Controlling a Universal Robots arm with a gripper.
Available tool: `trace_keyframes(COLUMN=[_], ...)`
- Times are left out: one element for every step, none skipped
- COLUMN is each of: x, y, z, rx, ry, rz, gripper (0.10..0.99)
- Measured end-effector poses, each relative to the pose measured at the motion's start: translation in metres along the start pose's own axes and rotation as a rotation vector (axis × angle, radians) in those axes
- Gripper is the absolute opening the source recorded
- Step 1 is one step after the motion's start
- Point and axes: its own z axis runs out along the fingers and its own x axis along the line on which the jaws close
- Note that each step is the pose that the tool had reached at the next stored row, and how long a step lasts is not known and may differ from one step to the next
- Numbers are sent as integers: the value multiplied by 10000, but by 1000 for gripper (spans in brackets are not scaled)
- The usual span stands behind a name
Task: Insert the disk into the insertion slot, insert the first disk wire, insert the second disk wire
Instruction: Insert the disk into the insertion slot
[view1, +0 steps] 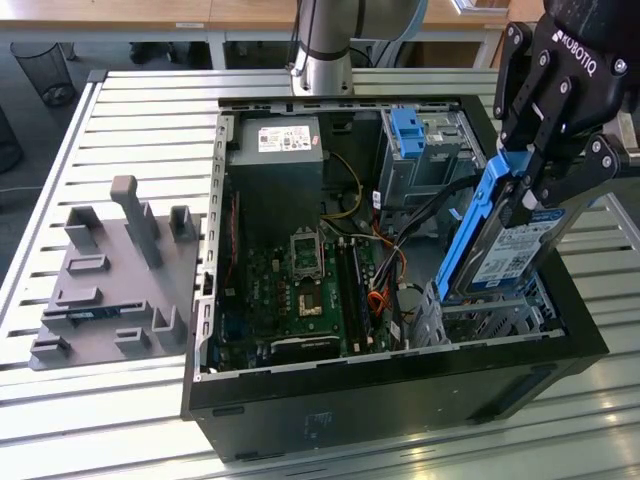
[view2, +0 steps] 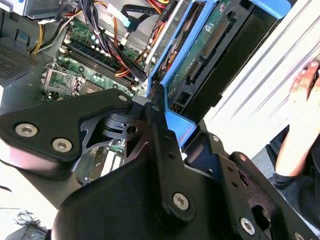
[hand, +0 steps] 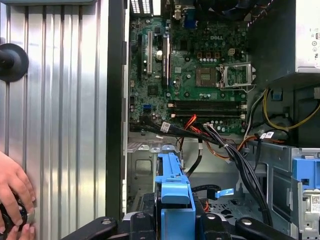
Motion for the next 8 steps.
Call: trace_keyframes(x=[0, 0, 0, 0, 0, 0, 0, 0], y=[0, 0, 0, 0, 0, 0, 0, 0], z=[3, 7, 11, 15, 19, 23, 28, 32], rx=[0, 0, 0, 0, 0, 0, -1, -1], ry=[0, 0, 0, 0, -1, -1, -1, -1], rz=[12, 24, 34, 45, 59, 73, 88, 104], gripper=[365, 365, 365, 365, 365, 365, 365, 365])
